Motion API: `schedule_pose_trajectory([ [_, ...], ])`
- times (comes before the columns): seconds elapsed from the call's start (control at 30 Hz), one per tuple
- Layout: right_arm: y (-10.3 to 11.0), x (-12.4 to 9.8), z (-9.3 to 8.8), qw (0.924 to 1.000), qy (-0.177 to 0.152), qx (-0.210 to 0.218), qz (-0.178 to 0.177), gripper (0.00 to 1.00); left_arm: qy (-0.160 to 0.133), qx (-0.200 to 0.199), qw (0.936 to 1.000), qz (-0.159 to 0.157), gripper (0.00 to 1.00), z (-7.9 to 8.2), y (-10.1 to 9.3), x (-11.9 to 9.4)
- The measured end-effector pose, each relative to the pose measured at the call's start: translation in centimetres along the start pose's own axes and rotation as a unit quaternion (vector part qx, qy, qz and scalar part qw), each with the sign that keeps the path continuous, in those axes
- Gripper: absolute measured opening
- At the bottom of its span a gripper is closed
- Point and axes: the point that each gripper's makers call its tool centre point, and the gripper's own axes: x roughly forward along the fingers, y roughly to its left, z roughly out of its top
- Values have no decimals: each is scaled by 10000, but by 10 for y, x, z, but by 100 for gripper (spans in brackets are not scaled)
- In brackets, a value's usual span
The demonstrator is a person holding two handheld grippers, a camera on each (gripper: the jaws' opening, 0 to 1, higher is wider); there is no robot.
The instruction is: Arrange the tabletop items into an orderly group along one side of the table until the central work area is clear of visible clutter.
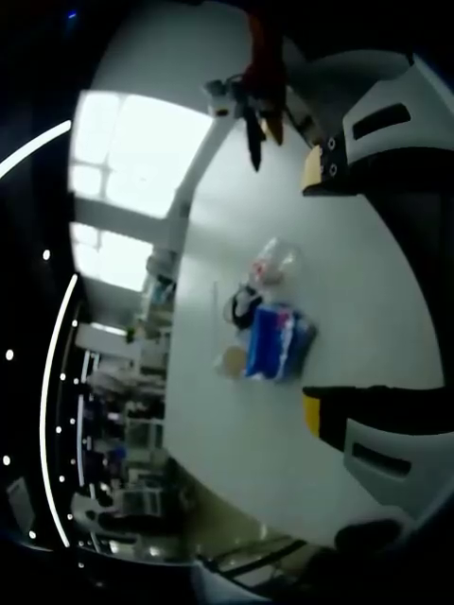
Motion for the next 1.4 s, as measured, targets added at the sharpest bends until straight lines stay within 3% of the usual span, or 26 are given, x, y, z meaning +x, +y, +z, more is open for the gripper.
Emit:
schedule_pose_trajectory([
  [1.4, -1, 0, 0, 10000, -20, -1, -13, 100, 19, -71, 10000, 2, 78, 0, 1, 1],
])
